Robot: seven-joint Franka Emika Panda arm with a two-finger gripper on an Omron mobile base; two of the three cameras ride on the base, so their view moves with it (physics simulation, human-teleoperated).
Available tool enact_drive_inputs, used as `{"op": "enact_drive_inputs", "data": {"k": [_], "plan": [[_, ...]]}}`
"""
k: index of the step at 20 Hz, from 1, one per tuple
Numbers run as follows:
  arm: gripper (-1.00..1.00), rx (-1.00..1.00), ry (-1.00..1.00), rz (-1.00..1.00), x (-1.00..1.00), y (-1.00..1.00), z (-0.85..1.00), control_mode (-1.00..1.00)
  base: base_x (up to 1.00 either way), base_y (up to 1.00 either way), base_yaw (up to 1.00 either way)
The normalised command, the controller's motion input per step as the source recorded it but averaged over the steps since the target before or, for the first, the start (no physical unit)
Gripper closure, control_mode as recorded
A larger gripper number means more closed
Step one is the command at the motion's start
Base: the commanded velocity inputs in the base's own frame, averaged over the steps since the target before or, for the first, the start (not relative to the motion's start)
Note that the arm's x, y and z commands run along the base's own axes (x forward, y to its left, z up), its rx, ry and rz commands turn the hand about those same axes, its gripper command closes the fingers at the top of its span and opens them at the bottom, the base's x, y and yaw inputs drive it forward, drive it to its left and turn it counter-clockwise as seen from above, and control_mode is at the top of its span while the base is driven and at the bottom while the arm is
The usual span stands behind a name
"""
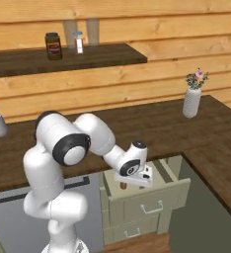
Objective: Pick up the knife from the drawer and place it on the cutting board. Then place the meat from the plate to the cutting board.
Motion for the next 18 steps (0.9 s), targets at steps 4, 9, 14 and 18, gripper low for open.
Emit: {"op": "enact_drive_inputs", "data": {"k": [4, 9, 14, 18], "plan": [[-1.00, 0.00, 0.04, 0.00, 0.04, -0.07, -0.38, -1.00, 0.00, 0.00, 0.00], [-1.00, 0.00, 0.00, 0.00, -0.79, -0.56, -0.59, -1.00, 0.00, 0.00, 0.00], [-1.00, 0.02, 0.00, 0.00, -1.00, -0.73, -0.66, -1.00, 0.00, 0.00, 0.00], [-1.00, 0.01, 0.05, 0.00, -1.00, -0.80, -0.37, -1.00, 0.00, 0.00, 0.00]]}}
